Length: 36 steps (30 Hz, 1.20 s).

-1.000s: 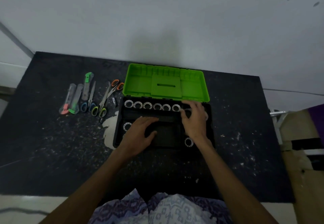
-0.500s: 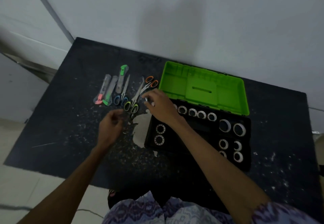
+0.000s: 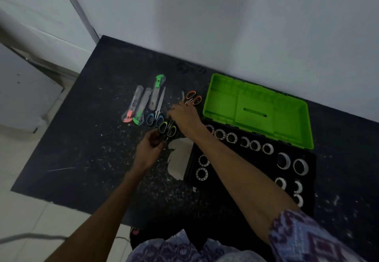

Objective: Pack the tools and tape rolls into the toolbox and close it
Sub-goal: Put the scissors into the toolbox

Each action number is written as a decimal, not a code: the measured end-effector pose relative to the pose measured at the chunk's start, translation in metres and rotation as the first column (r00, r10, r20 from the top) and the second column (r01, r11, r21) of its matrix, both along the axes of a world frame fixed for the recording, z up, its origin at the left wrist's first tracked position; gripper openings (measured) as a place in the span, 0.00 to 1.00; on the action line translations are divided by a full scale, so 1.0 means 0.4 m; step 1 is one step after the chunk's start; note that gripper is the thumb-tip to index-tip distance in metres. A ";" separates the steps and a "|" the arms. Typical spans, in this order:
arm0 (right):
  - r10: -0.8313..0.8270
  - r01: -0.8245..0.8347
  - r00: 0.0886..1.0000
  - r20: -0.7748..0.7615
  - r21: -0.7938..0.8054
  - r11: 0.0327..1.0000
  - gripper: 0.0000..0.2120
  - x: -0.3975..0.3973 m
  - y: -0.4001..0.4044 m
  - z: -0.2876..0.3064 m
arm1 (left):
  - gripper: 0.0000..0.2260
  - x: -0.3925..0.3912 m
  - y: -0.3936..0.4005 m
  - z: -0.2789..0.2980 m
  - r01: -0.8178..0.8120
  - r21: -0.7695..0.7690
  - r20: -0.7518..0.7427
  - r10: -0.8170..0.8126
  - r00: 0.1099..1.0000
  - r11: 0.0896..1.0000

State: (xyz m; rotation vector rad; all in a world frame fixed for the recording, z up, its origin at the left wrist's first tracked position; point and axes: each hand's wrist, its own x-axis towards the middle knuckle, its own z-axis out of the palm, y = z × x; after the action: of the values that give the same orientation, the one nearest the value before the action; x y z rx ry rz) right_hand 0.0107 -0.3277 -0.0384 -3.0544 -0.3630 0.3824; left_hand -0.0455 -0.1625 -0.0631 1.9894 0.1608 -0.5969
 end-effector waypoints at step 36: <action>-0.530 0.374 0.845 0.072 0.630 0.681 0.13 -0.650 -0.327 0.085 | 0.06 -0.274 -0.188 0.117 0.350 0.135 0.426 -0.373 0.824 0.927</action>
State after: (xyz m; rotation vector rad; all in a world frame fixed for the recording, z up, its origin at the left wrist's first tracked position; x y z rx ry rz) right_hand -0.2492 -0.4586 -0.0044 -2.4248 0.2538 -0.1384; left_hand -0.1553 -0.2377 -0.0163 2.1687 -0.5025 -0.3544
